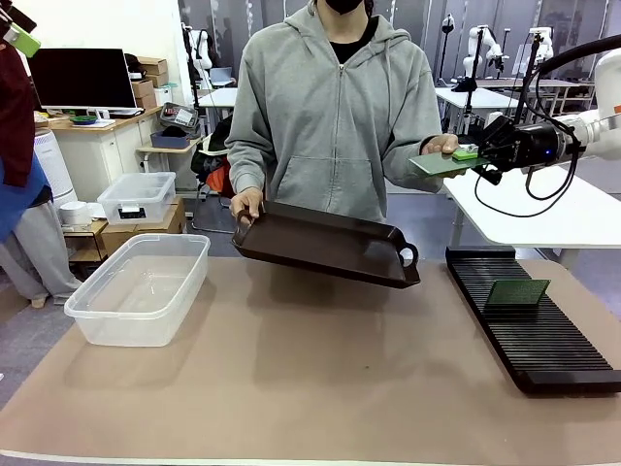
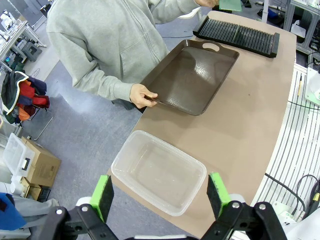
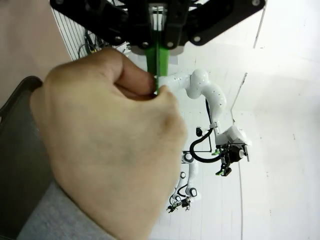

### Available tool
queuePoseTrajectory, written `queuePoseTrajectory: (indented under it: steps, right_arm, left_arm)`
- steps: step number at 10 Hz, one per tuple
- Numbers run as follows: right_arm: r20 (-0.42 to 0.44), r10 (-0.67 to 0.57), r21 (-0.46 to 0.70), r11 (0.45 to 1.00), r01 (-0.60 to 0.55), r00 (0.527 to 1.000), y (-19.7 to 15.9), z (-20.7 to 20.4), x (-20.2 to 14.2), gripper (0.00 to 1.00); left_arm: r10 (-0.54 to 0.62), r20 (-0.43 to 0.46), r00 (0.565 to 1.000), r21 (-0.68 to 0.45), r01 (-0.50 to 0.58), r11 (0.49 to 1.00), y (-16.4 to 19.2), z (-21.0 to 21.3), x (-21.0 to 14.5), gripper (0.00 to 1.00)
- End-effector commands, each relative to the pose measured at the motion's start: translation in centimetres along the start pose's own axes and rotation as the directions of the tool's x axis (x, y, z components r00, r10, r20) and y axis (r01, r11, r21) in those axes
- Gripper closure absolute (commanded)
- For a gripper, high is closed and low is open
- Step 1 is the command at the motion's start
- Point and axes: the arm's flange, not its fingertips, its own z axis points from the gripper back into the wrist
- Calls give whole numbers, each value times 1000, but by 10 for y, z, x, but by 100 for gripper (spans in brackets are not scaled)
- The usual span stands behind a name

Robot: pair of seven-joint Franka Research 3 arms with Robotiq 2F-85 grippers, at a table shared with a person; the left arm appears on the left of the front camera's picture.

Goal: Sort PCBs into racks and boxes based on the side picked up.
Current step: Pick up the Blank PCB handed by the Human, then if the short side of the Blank PCB is picked up, insert it into the PCB Rack ; if the long side is picked up, place it in the Organizing box.

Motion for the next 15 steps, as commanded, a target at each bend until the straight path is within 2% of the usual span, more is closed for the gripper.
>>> queuePoseTrajectory:
  steps: [1,15]
  right_arm:
    - [-27,-1,22,1000,1,1000,0,3,2,100]
    - [-15,-5,10,1000,5,1000,-2,-1,-1,100]
  left_arm:
    - [0,-4,1000,1,0,1000,0,-1,-1,0]
    - [0,-4,1000,1,0,1000,0,-1,-1,0]
